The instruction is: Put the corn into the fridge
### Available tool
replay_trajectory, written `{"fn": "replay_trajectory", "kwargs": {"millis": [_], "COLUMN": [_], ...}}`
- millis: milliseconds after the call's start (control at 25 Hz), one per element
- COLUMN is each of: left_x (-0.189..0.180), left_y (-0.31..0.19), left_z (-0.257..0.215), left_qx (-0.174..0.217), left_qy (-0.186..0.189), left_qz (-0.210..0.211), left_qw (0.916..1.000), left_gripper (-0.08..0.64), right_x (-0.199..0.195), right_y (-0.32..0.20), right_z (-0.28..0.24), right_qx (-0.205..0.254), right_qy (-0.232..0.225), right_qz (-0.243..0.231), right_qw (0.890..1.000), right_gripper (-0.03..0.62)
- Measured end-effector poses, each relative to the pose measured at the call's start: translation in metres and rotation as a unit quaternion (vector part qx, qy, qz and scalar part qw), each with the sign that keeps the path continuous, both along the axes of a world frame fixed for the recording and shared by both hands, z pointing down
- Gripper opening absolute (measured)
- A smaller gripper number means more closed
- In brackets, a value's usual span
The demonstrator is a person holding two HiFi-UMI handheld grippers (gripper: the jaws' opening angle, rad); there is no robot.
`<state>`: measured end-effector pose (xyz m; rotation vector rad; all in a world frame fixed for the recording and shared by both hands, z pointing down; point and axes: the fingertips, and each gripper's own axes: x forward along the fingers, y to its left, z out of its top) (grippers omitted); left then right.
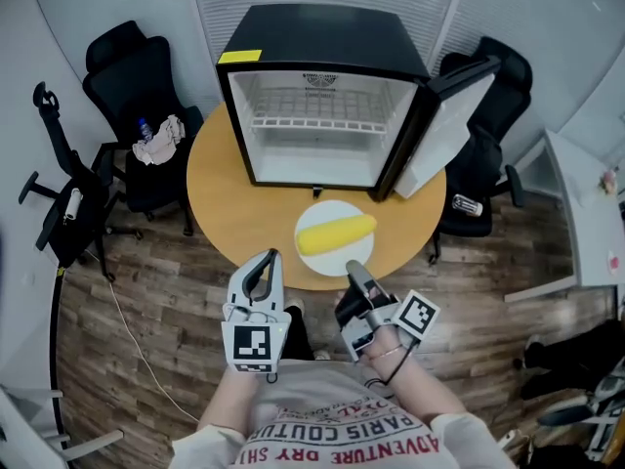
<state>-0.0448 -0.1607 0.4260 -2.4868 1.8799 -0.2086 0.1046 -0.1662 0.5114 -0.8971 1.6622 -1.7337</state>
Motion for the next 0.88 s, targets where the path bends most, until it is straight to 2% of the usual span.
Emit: {"fn": "replay_trajectory", "kwargs": {"millis": [440, 880], "left_x": [-0.03, -0.068], "left_y": [-0.122, -0.204], "left_z": [-0.014, -0.017], "left_qx": [0.019, 0.023], "left_qy": [0.003, 0.002], "left_qz": [0.029, 0.048], "left_qw": [0.9994, 0.9986], "left_gripper": [0.028, 0.028], "right_x": [-0.032, -0.066], "right_y": [-0.116, -0.2], "right_z": [-0.014, -0.026], "right_qx": [0.017, 0.037], "right_qy": [0.004, 0.006], "right_qz": [0.032, 0.057], "right_qw": [0.999, 0.998], "right_gripper": [0.04, 0.04]}}
